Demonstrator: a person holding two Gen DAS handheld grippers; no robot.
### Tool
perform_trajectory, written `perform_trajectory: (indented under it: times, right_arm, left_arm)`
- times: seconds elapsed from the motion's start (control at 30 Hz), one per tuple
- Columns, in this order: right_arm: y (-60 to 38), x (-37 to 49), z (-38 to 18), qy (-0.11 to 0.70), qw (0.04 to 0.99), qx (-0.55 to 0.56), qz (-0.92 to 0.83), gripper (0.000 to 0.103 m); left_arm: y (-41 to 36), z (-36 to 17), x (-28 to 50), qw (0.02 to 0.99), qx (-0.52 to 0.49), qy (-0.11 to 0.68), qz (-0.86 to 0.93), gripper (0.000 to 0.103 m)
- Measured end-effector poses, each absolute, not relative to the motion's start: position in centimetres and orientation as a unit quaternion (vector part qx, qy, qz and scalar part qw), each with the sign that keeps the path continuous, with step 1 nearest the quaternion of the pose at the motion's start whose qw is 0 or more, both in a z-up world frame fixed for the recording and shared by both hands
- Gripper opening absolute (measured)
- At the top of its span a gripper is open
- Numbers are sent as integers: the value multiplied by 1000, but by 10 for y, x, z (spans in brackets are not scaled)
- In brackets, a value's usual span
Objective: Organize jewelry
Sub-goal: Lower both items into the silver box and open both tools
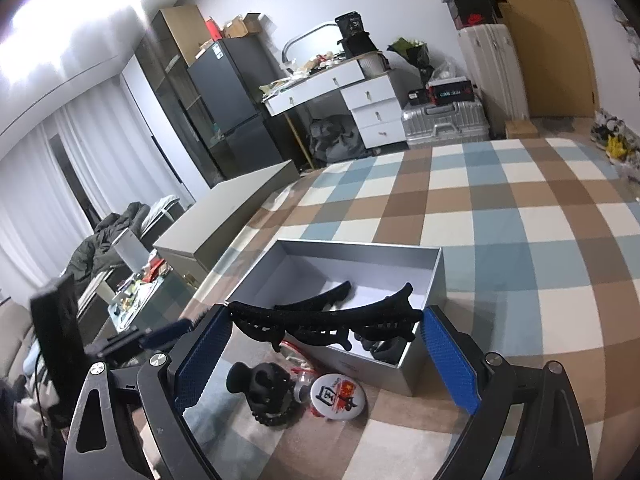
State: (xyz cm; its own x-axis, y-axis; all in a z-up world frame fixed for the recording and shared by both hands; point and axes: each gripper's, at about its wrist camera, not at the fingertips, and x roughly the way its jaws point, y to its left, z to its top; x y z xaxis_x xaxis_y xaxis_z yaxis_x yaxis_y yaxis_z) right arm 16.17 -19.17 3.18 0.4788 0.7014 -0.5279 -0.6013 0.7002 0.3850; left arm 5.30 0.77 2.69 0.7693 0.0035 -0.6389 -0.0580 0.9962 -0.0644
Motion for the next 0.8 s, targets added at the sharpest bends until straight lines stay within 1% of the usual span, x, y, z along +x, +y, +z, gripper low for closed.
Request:
perform_trajectory:
  times: [0.27,0.43,0.8]
  right_arm:
    - [-187,167,26,347,857,80,373,96]
    - [-183,168,24,348,860,75,367,96]
    - [-182,171,21,350,862,81,356,96]
  left_arm:
    - [-2,36,86,947,-38,318,-5,27]
    - [-6,28,102,946,-25,323,1,27]
    - [-19,15,107,940,-2,342,4,27]
